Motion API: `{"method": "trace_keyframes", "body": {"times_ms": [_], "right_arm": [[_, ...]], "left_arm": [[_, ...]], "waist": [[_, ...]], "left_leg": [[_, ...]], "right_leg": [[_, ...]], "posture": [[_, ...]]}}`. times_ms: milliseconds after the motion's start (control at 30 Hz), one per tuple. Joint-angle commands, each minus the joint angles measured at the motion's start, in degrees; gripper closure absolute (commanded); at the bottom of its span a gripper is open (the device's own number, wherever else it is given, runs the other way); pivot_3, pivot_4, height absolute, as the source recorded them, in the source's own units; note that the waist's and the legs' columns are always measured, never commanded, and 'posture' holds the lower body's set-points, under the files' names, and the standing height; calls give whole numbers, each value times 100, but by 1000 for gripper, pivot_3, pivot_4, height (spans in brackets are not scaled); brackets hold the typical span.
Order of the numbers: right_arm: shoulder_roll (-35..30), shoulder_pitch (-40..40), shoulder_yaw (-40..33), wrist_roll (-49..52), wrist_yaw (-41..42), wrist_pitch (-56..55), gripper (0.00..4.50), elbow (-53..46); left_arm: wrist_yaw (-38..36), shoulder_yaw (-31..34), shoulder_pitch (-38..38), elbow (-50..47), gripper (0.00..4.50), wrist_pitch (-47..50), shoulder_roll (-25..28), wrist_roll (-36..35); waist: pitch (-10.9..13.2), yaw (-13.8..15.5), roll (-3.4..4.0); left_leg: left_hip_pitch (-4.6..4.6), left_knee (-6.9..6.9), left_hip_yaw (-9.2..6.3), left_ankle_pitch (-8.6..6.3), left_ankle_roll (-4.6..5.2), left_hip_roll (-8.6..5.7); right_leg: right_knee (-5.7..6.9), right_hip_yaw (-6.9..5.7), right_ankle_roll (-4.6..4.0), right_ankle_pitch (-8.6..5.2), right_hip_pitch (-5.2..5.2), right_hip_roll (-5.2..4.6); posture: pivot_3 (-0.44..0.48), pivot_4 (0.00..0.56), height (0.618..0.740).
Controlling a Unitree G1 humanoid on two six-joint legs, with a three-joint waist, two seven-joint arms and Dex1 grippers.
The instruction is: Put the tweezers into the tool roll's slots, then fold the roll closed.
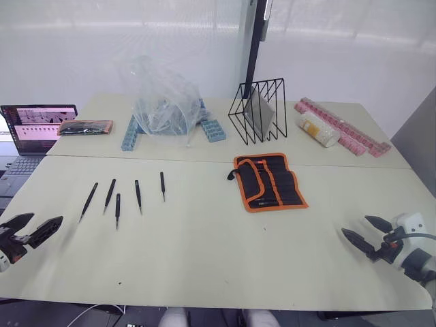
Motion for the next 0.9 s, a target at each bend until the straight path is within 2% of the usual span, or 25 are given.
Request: {"method": "trace_keyframes", "body": {"times_ms": [33, 167, 267, 367, 467, 567, 733, 900], "right_arm": [[5, 77, -120, 142, -89, 103, 34, -452], [249, 209, -208, 523, -616, 841, 34, -1434], [677, 256, -93, 934, -1355, 1593, 34, -2509], [1084, 189, 267, 1190, -2153, 2414, 34, -3491], [1512, -112, 711, 1148, -2971, 2974, 34, -4008], [1805, -435, 1371, 865, -3532, 3387, 34, -4283], [2267, -902, 1894, 642, -4167, 3726, 34, -4395], [2859, -1396, 2299, 435, -4618, 3871, 34, -4014]], "left_arm": [[53, 154, -20, -175, 0, 0, -8, -67], [359, 111, -101, -553, 0, -86, -261, -86], [710, 1, -205, -1190, 0, 216, -590, -345], [853, -317, -178, -1939, 0, 485, -859, -572], [965, -651, -279, -2373, 0, 380, -1117, -572], [878, -1239, -159, -2923, 0, 111, -1339, -359], [540, -1714, -91, -3564, 0, 554, -1282, -1075], [607, -2104, -328, -3946, 0, 945, -1046, -1358]], "waist": [[0, 1, 0], [-1, -1, 1], [-3, 8, -2], [-3, 10, -2], [-4, 2, -4], [-4, -5, -4], [-4, -3, -4], [-4, -8, -5]], "left_leg": [[0, 0, 0, 0, 0, 0], [-1, 0, 0, 0, 0, 0], [-2, 0, 0, 0, 0, 1], [-3, 1, -2, 0, -1, 1], [-3, 1, -2, 0, -1, 0], [-4, 1, -2, 0, -1, -1], [-9, 1, -2, 0, 0, -2], [-8, 1, -5, 0, 0, -4]], "right_leg": [[0, 0, 0, 0, 0, 0], [1, 1, 0, 0, 0, 0], [3, 2, -3, 4, 0, 0], [4, 2, -8, 7, 1, -1], [4, 5, -7, 9, 0, -1], [5, 6, -8, 9, -3, 1], [3, 9, -8, 9, -7, 2], [4, 10, -7, 9, -6, 3]], "posture": [[0, 150, 720], [0, 150, 720], [0, 150, 720], [0, 150, 720], [0, 150, 720], [0, 150, 720], [0, 150, 720], [0, 150, 720]]}}
